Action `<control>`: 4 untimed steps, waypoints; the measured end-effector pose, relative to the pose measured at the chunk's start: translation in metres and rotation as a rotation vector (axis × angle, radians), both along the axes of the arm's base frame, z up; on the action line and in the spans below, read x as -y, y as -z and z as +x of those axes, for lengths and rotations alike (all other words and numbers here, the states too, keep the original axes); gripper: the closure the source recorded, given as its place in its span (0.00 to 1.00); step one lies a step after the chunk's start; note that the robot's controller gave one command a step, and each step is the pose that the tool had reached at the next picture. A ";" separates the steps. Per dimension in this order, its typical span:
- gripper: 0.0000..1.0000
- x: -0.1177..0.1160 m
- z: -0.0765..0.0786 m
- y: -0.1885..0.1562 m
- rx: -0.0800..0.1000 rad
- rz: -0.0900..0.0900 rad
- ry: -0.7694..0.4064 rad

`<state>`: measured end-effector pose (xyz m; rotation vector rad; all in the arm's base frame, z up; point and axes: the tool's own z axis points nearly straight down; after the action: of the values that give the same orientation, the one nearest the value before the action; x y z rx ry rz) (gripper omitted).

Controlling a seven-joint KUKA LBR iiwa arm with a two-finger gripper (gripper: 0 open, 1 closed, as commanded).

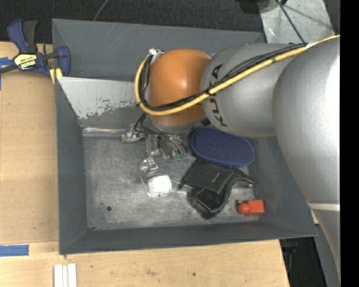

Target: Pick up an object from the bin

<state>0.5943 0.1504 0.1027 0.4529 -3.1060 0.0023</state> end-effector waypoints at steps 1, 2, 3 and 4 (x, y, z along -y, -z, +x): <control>0.00 0.094 -0.001 -0.071 0.013 -0.001 0.096; 0.00 0.113 0.026 -0.121 0.013 0.002 -0.020; 0.00 0.201 0.015 -0.006 0.003 0.001 -0.128; 1.00 0.197 0.017 -0.010 0.008 0.003 -0.131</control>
Offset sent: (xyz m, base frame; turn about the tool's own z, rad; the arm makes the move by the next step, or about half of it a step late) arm -0.0039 -0.0878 0.0666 0.0865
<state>0.6109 -0.0462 0.1131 0.6568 -3.0781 0.0000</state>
